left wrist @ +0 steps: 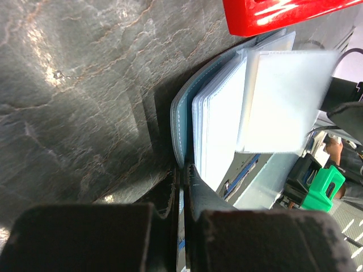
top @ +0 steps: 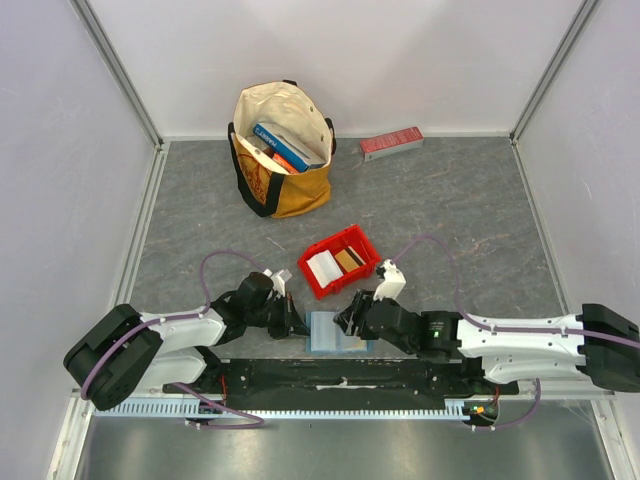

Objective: Put the credit cards into the card holder
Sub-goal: Turn over the card holder at the center of the board, then close the card holder at the corner of the board.

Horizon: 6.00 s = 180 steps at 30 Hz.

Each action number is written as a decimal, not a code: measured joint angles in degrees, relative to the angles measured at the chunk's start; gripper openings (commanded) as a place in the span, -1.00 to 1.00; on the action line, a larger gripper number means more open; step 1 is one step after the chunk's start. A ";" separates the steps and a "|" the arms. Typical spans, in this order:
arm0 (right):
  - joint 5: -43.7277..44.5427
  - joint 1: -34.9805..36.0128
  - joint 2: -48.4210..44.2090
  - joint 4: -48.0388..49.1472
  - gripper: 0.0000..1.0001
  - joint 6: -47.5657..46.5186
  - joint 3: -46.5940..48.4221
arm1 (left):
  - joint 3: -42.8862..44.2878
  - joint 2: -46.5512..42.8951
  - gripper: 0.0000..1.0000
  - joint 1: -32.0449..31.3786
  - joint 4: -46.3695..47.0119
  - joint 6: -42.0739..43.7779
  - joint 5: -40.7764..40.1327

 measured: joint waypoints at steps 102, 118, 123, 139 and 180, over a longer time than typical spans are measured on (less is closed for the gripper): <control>-4.52 1.51 6.25 -10.73 0.26 4.61 -1.14 | 0.44 0.20 -0.96 0.00 -0.68 0.02 0.02; -5.57 1.51 7.19 -6.16 0.17 0.35 -0.44 | 0.44 0.17 -0.96 0.02 -0.74 0.02 0.00; -5.62 1.51 4.76 -5.49 0.13 -1.09 -0.44 | 0.44 0.17 -0.97 0.02 -0.74 0.02 -0.02; -6.69 1.51 3.23 4.31 0.11 -2.21 -0.09 | 0.44 0.17 -0.96 0.00 -0.68 0.02 -0.09; 6.78 2.67 -10.27 -15.78 0.18 -15.10 1.20 | 7.45 -6.10 -0.96 0.00 -22.08 6.86 -5.66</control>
